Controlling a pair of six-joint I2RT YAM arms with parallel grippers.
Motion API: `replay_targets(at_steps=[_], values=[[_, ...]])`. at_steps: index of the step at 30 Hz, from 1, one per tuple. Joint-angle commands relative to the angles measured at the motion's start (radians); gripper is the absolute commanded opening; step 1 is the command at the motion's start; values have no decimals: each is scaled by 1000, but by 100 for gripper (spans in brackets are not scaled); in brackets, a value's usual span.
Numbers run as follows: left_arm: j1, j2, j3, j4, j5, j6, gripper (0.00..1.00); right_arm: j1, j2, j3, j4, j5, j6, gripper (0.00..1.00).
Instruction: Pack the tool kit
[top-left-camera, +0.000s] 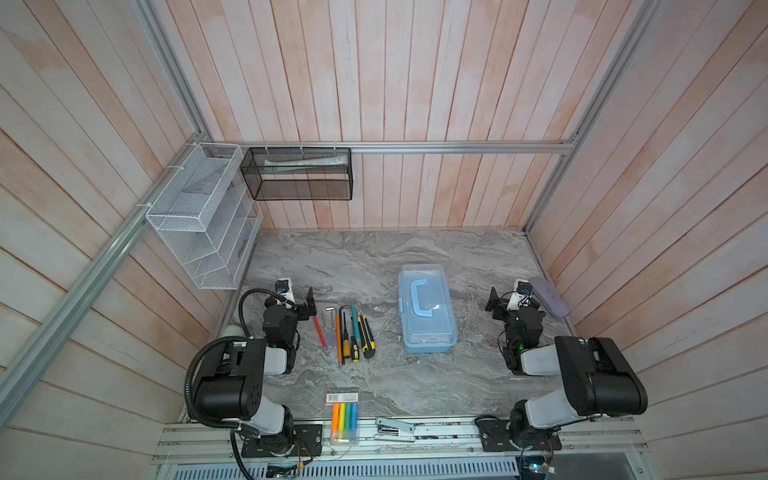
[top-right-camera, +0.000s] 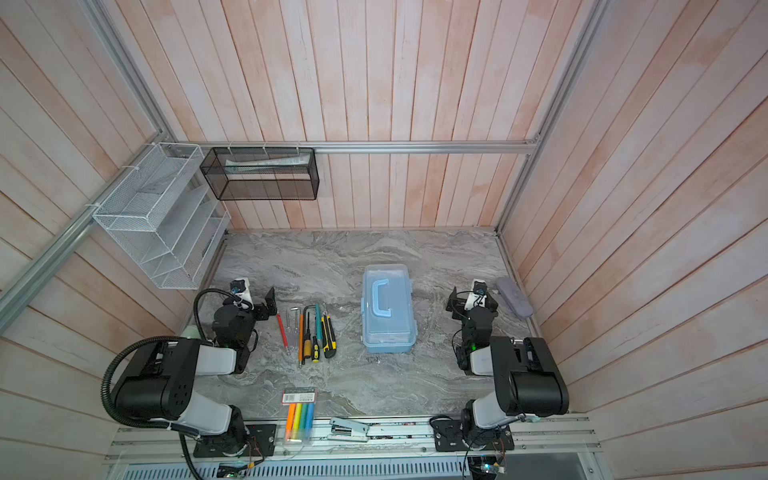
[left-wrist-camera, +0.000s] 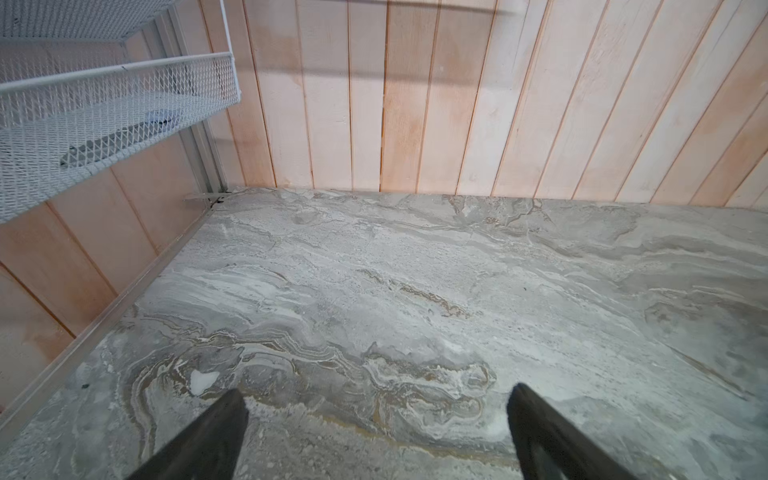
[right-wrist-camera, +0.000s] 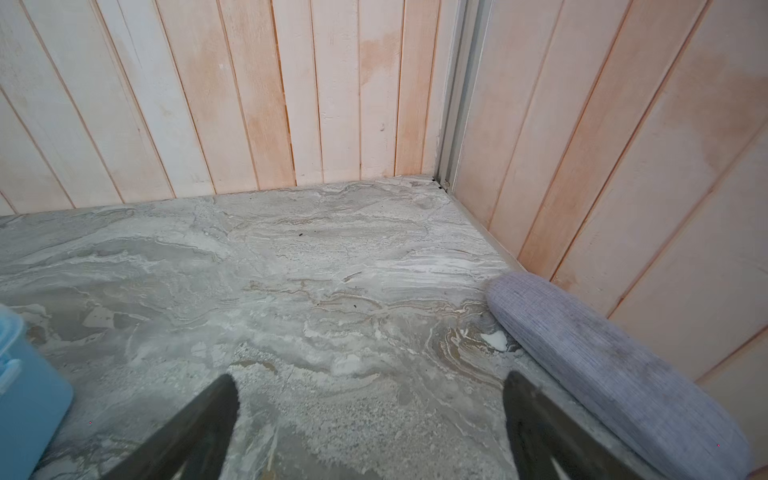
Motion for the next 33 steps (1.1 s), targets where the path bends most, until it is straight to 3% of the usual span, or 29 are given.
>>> replay_targets(at_steps=[1,26,29,31,33], values=[[-2,9,6,26,0,-1,100,-5,11,13,6,-6,3,98],[-2,8,9,21,-1,-1,100,-5,11,14,5,-7,2,98],[-18,3,6,33,-68,-1,100,-4,7,12,17,-14,0,98],[-47,-56,30,-47,-171,-3,100,10,-36,4,9,-15,-31,98],[-48,-135,101,-256,-153,-9,100,40,-100,25,-79,50,-36,98]])
